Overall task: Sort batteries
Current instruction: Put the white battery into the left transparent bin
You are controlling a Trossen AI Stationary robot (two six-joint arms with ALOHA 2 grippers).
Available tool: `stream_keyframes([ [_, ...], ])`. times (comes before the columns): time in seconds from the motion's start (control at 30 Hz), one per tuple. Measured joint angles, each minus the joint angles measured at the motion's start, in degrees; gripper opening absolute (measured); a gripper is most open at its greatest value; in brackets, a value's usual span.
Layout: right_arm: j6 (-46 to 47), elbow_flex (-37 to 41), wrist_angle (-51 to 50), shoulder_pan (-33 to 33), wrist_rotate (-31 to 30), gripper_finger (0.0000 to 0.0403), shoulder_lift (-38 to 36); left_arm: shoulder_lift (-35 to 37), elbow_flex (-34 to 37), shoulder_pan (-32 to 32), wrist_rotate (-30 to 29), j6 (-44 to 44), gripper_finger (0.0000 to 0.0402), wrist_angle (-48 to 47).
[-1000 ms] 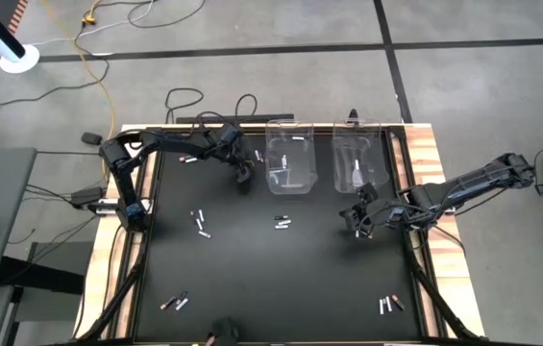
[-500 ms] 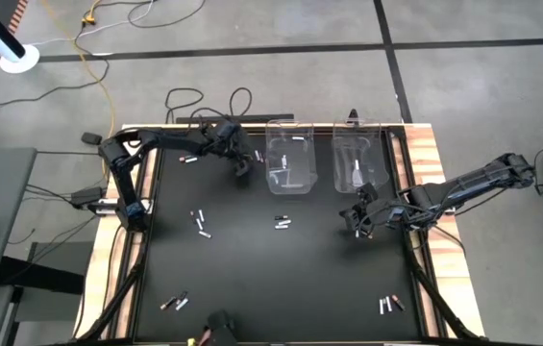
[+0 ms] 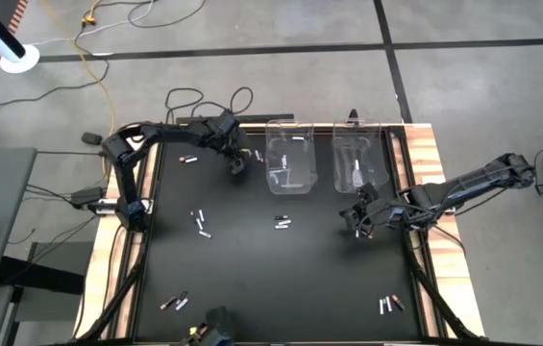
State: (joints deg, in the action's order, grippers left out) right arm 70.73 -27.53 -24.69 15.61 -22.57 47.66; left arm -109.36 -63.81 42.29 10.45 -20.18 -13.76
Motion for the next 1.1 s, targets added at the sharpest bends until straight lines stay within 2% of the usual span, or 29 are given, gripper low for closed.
stream_keyframes([
  [0.13, 0.20, 0.00, 0.01, -0.02, 0.00, 0.0017, 0.00, -1.82, -0.50, -0.99, -0.63, 1.05, 0.0311, 0.60],
  [0.9, 0.84, 0.01, 0.31, 0.02, 0.00, 0.0017, 0.00, -0.99, -0.31, -1.37, -2.18, 3.45, 0.0311, 1.46],
  [1.1, 0.84, 0.01, 0.32, 0.02, 0.00, 0.0017, 0.01, -1.01, -0.31, -1.39, -2.55, 2.57, 0.0330, 0.96],
])
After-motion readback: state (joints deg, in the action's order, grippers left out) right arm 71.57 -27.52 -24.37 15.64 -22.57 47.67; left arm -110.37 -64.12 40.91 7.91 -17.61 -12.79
